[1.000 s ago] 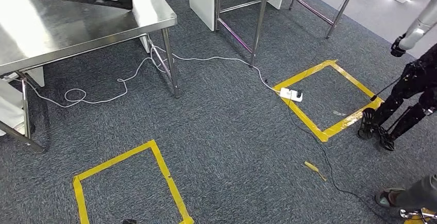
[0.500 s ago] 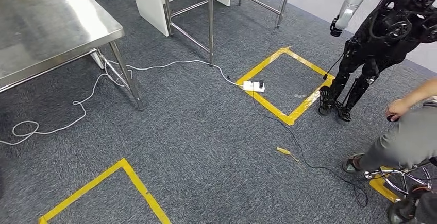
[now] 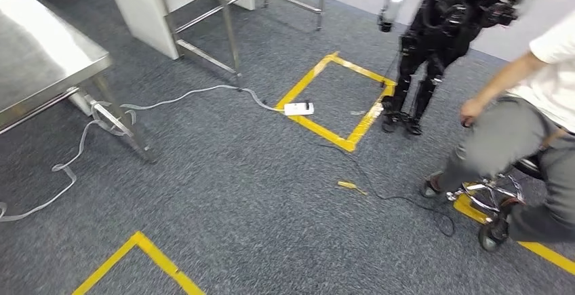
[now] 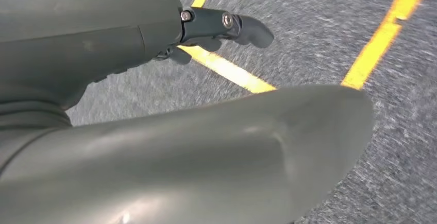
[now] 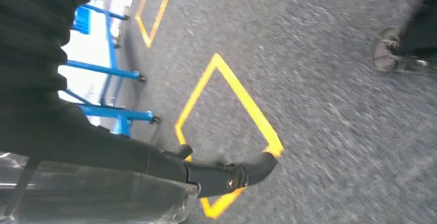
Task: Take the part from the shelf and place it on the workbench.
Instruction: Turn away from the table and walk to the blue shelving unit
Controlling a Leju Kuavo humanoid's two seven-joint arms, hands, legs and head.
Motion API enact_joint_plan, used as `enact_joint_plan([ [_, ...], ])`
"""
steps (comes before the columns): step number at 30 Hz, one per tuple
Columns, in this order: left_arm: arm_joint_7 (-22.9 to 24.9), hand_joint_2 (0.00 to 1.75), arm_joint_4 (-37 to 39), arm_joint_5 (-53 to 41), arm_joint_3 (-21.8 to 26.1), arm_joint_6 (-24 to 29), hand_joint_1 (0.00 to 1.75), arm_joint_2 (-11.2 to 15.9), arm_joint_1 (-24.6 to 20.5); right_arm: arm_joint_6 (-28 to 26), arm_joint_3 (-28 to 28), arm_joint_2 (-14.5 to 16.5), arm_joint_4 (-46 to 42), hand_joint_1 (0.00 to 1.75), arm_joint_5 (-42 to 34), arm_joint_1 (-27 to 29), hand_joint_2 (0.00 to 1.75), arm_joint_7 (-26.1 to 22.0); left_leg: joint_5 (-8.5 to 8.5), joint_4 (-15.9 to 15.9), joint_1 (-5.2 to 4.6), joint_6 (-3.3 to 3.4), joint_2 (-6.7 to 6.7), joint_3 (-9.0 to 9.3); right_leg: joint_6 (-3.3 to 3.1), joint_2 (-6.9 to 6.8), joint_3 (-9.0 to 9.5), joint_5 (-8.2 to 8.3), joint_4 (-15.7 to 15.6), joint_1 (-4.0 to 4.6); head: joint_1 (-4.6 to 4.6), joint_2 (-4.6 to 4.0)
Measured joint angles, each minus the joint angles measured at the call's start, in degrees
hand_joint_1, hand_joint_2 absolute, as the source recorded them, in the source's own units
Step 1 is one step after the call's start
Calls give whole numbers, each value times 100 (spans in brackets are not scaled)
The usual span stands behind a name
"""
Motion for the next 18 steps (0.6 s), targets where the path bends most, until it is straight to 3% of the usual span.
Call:
enact_joint_plan([
  [1, -2, 0, -1, 7, 5, -7, 0, -2, -15, -4, 5, 1, 1, 0, 13, -5, 175, 1, -35, -14, 10, -43, 69, 55, -41, 95, 13, 30, -13, 14, -3, 0],
  [2, -2, 0, -1, 13, 8, -13, 0, -3, -33, -9, 9, 0, 1, 0, 19, 6, 175, -1, -70, -1, 30, -79, 38, 98, -89, 198, 44, 66, -37, -25, -18, 0],
  [4, -2, 0, -1, 19, 15, -15, 0, 2, -51, -17, 22, 4, 2, 0, 23, 19, 175, 1, -308, 277, 56, -112, -297, 47, -214, 362, 132, 136, -105, -99, -58, 0],
  [5, -2, 0, 2, 22, 21, -15, 0, 8, -46, -20, 28, 10, 2, 0, 24, 21, 175, 2, -520, 593, 59, -110, -518, -80, -278, 436, 149, 162, -135, -123, -81, 0],
  [6, -1, 0, 6, 26, 27, -15, 0, 13, -35, -21, 34, 19, 2, 0, 25, 15, 175, 2, -748, 973, 51, -96, -663, -260, -326, 519, 145, 175, -151, -95, -92, 0],
  [7, 0, 0, 11, 32, 33, -15, 0, 14, -20, -21, 38, 26, 2, 0, 25, 12, 175, 2, -911, 1308, 45, -87, -731, -434, -355, 613, 130, 180, -160, -73, -98, 0],
  [8, 1, 0, 15, 37, 39, -16, 0, 15, -5, -22, 39, 31, 2, 0, 26, 15, 175, 1, -963, 1497, 45, -83, -755, -547, -357, 716, 115, 185, -159, -57, -102, 0],
  [9, 2, 0, 17, 41, 46, -19, 0, 16, 5, -23, 40, 34, 2, 0, 30, 23, 175, -1, -899, 1488, 49, -81, -761, -564, -349, 812, 111, 190, -155, -50, -103, 0],
  [10, 2, 0, 17, 45, 51, -22, 0, 17, 13, -26, 40, 35, 2, 0, 34, 33, 175, -2, -731, 1256, 59, -81, -778, -462, -336, 901, 117, 197, -146, -50, -103, 0],
  [13, 3, 0, 17, 31, 66, -42, 0, 10, 11, -28, 40, 25, 2, 0, 37, 41, 175, -4, -219, 285, 96, -74, -1067, 14, -246, 1118, 108, 187, -60, -20, -99, 0],
  [15, 27, 0, 14, -18, 73, -59, 0, -5, -11, -28, 40, 9, 2, 0, 18, 27, 175, 12, -143, 132, 49, 8, -1132, 85, -155, 1216, 40, 165, -30, 26, -58, 0],
  [16, 50, 0, 10, -54, 75, -68, 0, -11, -35, -28, 39, 2, 2, 0, 0, 23, 175, 25, -123, 124, 18, 80, -1064, 86, -108, 1262, 6, 167, -36, 34, -34, 0],
  [18, 109, 0, 4, -118, 75, -83, 0, -17, -104, -28, 34, -1, 2, 0, -40, 22, 175, 50, -60, 81, -27, 205, -941, 88, -59, 1160, -54, 138, 81, 19, -21, 0],
])
